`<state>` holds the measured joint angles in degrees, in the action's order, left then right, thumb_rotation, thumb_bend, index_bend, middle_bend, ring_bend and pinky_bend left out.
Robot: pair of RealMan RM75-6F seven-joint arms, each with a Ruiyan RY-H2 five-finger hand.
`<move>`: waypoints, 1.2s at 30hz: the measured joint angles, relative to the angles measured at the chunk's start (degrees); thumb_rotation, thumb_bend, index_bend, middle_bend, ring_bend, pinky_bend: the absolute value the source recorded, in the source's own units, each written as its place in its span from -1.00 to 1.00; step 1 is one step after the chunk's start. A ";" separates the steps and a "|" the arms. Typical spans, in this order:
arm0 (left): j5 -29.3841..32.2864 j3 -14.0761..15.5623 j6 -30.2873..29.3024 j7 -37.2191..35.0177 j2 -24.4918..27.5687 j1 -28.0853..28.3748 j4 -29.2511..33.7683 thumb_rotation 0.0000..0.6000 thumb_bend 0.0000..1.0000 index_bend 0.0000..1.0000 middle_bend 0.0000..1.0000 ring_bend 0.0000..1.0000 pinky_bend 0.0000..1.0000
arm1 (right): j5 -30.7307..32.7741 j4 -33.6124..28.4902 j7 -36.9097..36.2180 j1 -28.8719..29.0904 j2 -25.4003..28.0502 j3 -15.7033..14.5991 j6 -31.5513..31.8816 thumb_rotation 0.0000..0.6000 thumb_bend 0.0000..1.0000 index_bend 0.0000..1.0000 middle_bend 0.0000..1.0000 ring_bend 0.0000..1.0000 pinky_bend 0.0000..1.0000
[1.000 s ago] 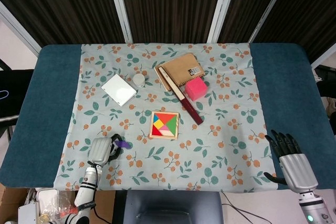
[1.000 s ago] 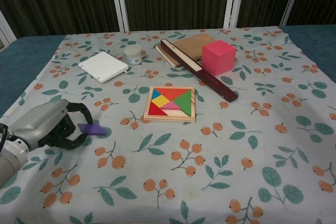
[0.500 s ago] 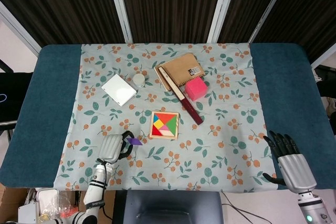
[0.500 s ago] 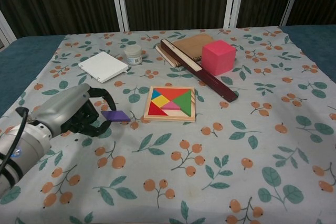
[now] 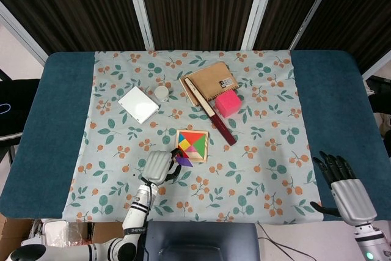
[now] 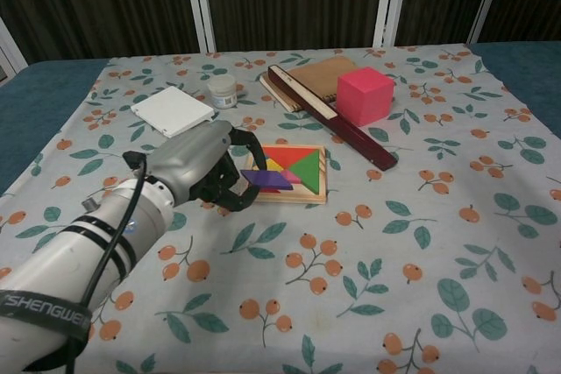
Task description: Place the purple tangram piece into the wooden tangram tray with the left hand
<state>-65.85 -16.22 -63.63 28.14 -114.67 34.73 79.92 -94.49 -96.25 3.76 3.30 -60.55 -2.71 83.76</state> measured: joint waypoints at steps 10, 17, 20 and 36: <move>1.43 -2.89 2.34 -0.73 -5.52 5.45 -9.15 1.00 -0.20 0.08 1.00 1.00 1.00 | 0.27 0.34 -2.37 -0.26 1.06 0.14 0.64 0.84 -0.76 -1.00 -1.00 -1.00 -1.00; 3.67 -5.22 3.66 -2.38 -8.45 7.95 -14.98 1.00 -0.20 0.08 1.00 1.00 1.00 | 0.32 0.35 -2.92 -0.24 1.40 0.16 0.52 0.84 -0.76 -1.00 -1.00 -1.00 -1.00; 4.82 -6.38 3.81 -2.89 -10.02 9.07 -17.20 1.00 -0.21 0.08 1.00 1.00 1.00 | 0.34 0.32 -3.15 -0.24 1.50 0.19 0.53 0.84 -0.76 -1.00 -1.00 -1.00 -1.00; 6.35 -6.32 2.88 -1.49 -13.18 11.39 -20.80 1.00 -0.20 0.05 1.00 1.00 1.00 | -0.33 0.52 -4.45 -0.35 1.96 0.06 0.96 0.84 -0.76 -1.00 -1.00 -1.00 -1.00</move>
<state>-59.50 -22.54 -60.75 26.65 -127.85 46.12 59.12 -94.82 -95.73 -0.69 2.94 -58.59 -2.65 84.72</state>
